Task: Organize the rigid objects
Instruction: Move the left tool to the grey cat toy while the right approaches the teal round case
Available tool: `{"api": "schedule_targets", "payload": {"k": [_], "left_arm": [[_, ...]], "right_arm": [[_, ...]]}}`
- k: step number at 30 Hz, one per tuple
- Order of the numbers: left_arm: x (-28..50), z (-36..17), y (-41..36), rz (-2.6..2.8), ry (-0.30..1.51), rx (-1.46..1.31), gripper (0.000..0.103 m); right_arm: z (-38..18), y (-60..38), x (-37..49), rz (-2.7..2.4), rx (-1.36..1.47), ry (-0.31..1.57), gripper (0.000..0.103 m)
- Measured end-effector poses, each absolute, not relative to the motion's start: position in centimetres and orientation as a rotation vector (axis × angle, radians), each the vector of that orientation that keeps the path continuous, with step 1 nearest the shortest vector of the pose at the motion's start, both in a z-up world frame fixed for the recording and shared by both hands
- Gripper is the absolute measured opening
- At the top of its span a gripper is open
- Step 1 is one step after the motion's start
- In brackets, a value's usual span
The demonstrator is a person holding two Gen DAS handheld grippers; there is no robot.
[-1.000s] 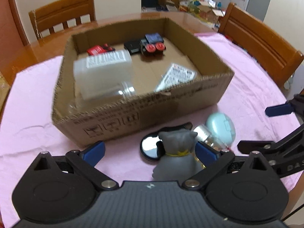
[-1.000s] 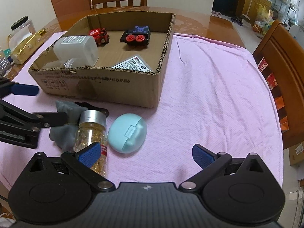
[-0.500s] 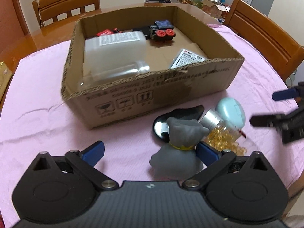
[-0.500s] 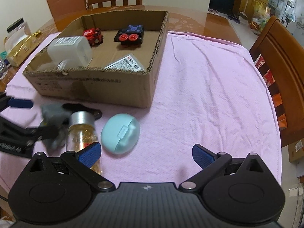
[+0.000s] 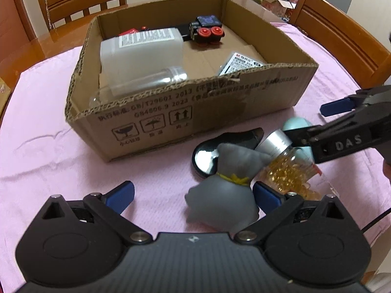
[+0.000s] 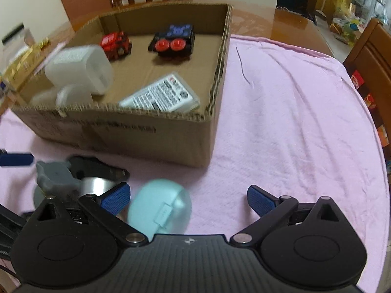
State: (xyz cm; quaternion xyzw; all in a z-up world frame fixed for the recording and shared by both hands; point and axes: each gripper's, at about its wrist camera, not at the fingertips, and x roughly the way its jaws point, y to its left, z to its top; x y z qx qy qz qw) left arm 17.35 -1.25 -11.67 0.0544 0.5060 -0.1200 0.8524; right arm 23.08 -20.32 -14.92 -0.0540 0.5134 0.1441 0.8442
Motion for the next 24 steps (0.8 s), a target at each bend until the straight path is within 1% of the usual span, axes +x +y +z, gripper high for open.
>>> {"api": "schedule_targets", "payload": {"k": [4, 8, 11, 19, 24], "left_arm": [[17.1, -11.8, -0.4, -0.253, 1.080, 0.110, 0.102], [16.8, -11.8, 0.4, -0.258, 1.086, 0.122, 0.102], [16.6, -11.8, 0.6, -0.256, 1.089, 0.126, 0.102], [15.1, -10.1, -0.7, -0.380, 1.069, 0.084, 0.102], [16.4, -9.9, -1.5, -0.360, 1.047, 0.032, 0.102]], "right_arm": [[-15.0, -21.2, 22.2, 0.310, -0.137, 1.089, 0.103], [-15.6, -21.9, 21.5, 0.285, -0.218, 1.095, 0.103], [-15.6, -22.4, 21.4, 0.295, -0.217, 1.089, 0.103], [-15.5, -22.2, 21.6, 0.304, -0.221, 1.086, 0.103], [-15.5, -22.3, 21.2, 0.303, -0.217, 1.070, 0.103]]}}
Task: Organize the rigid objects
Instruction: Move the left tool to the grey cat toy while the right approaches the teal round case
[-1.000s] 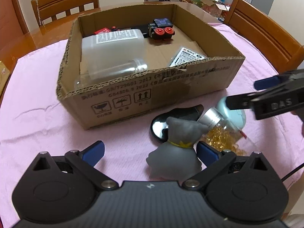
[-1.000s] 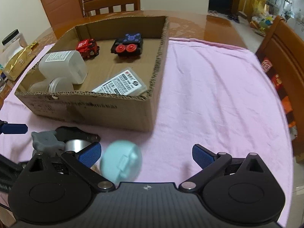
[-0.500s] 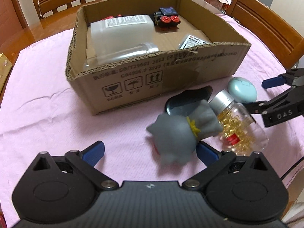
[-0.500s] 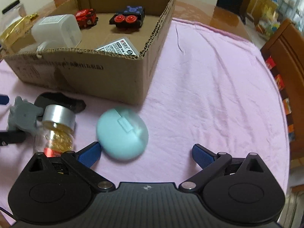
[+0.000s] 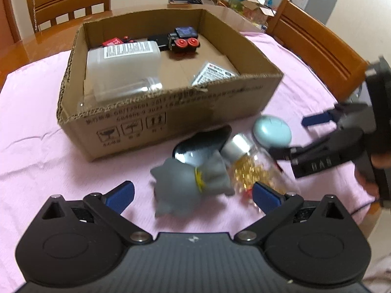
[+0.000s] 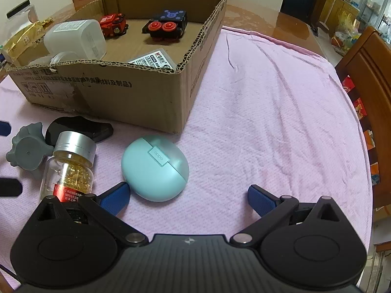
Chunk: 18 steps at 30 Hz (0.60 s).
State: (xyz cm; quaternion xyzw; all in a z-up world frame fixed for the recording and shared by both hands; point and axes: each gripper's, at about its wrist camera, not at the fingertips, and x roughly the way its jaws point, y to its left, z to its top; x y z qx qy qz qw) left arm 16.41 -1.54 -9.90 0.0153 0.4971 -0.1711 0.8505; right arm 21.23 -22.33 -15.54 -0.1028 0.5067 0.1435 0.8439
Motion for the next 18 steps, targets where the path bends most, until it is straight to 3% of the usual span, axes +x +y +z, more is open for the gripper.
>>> {"api": "schedule_targets", "payload": {"k": [10, 11, 12, 13, 18], "left_arm": [[18.0, -11.5, -0.3, -0.325, 1.100, -0.158, 0.097], [18.0, -11.5, -0.2, -0.323, 1.106, -0.165, 0.091], [18.0, -11.7, -0.1, -0.319, 1.113, -0.173, 0.078], [18.0, -11.8, 0.0, -0.315, 1.119, -0.180, 0.075], [17.7, -11.3, 0.2, -0.278, 1.107, -0.139, 0.073]], "right_arm": [[-15.5, -22.5, 20.8, 0.304, -0.214, 1.055, 0.103], [-15.5, -22.5, 20.8, 0.304, -0.214, 1.053, 0.103], [-15.4, -22.5, 20.7, 0.305, -0.214, 1.052, 0.103], [-15.4, -22.5, 20.7, 0.305, -0.213, 1.051, 0.103], [-15.4, -22.6, 20.5, 0.306, -0.213, 1.044, 0.103]]}}
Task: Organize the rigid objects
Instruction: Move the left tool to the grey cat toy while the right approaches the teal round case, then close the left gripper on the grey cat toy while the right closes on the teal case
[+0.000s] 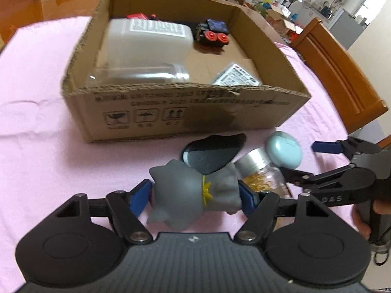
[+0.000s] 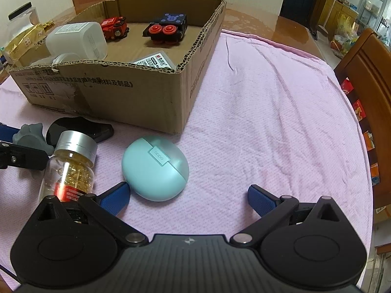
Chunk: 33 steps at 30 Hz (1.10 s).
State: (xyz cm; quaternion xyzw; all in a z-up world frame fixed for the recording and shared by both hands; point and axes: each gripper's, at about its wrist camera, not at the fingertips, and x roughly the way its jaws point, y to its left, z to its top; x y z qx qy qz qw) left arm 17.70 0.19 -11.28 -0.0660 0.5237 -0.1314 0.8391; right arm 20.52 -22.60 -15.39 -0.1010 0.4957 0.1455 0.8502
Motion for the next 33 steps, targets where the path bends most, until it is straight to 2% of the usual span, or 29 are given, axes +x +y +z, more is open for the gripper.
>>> {"api": "schedule_targets", "payload": {"k": [7, 10, 12, 19, 21, 25, 27, 33], "left_arm": [[16.7, -10.9, -0.2, -0.202, 1.050, 0.174, 0.074], [16.6, -11.6, 0.1, -0.196, 1.053, 0.150, 0.076], [16.6, -12.0, 0.2, -0.181, 1.052, 0.131, 0.084], [16.5, -12.7, 0.9, -0.169, 1.053, 0.095, 0.087], [16.5, -12.8, 0.9, -0.165, 1.056, 0.098, 0.092], [16.6, -13.0, 0.8, -0.174, 1.056, 0.111, 0.096], [16.6, -13.1, 0.8, -0.176, 1.058, 0.112, 0.098], [16.8, -13.2, 0.9, -0.179, 1.062, 0.113, 0.101]], "right_arm": [[-15.4, -22.7, 20.4, 0.310, -0.214, 1.038, 0.103], [-15.4, -22.7, 20.4, 0.310, -0.214, 1.037, 0.103], [-15.4, -22.7, 20.4, 0.308, -0.212, 1.037, 0.103], [-15.3, -22.6, 20.3, 0.309, -0.212, 1.032, 0.103], [-15.3, -22.6, 20.4, 0.308, -0.211, 1.031, 0.103], [-15.3, -22.0, 20.4, 0.351, -0.236, 1.012, 0.103], [-15.2, -21.7, 20.7, 0.396, -0.253, 1.003, 0.102], [-14.7, -21.3, 22.2, 0.594, -0.357, 0.991, 0.090]]}}
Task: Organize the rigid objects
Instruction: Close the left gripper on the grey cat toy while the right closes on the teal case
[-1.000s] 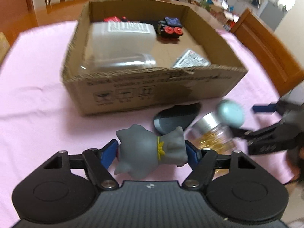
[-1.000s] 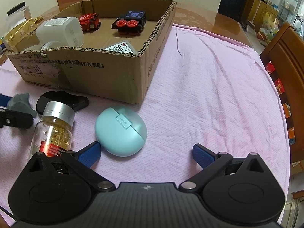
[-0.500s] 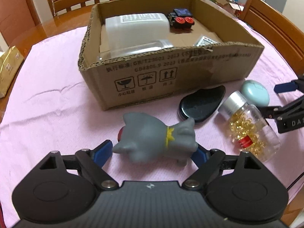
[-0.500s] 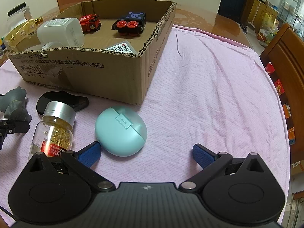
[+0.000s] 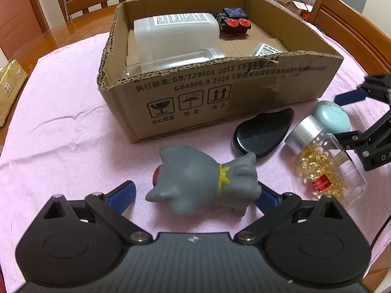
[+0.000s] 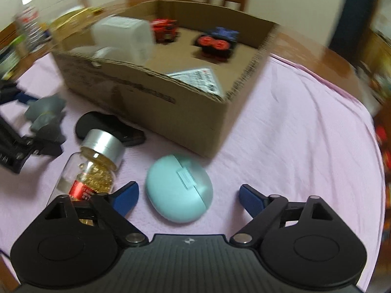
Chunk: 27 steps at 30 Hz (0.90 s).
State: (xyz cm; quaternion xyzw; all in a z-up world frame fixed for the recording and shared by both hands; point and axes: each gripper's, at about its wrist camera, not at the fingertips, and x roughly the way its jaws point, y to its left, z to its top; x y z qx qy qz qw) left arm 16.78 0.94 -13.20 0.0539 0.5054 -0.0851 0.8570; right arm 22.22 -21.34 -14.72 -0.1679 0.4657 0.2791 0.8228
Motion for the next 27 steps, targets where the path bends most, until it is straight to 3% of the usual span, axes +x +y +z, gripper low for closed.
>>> {"api": "schedule_targets", "payload": {"k": [7, 16, 21, 23, 27], "left_arm": [[17.0, -13.3, 1.0, -0.176, 1.067, 0.109, 0.100], [17.0, -12.1, 0.9, -0.251, 1.049, 0.097, 0.097], [17.5, -12.3, 0.9, -0.293, 1.073, 0.129, 0.080], [17.7, -12.3, 0.9, -0.295, 1.079, 0.138, 0.078], [18.1, -11.9, 1.3, -0.307, 1.096, 0.102, 0.073]], "right_arm": [[-14.1, -20.4, 23.3, 0.788, -0.481, 0.982, 0.072], [-13.8, -20.4, 23.4, 0.900, -0.572, 0.998, 0.069], [-13.8, -20.3, 23.3, 0.919, -0.599, 1.009, 0.064], [-13.7, -20.2, 23.4, 0.913, -0.595, 1.019, 0.059], [-13.6, -20.2, 23.4, 0.891, -0.592, 1.025, 0.058]]}}
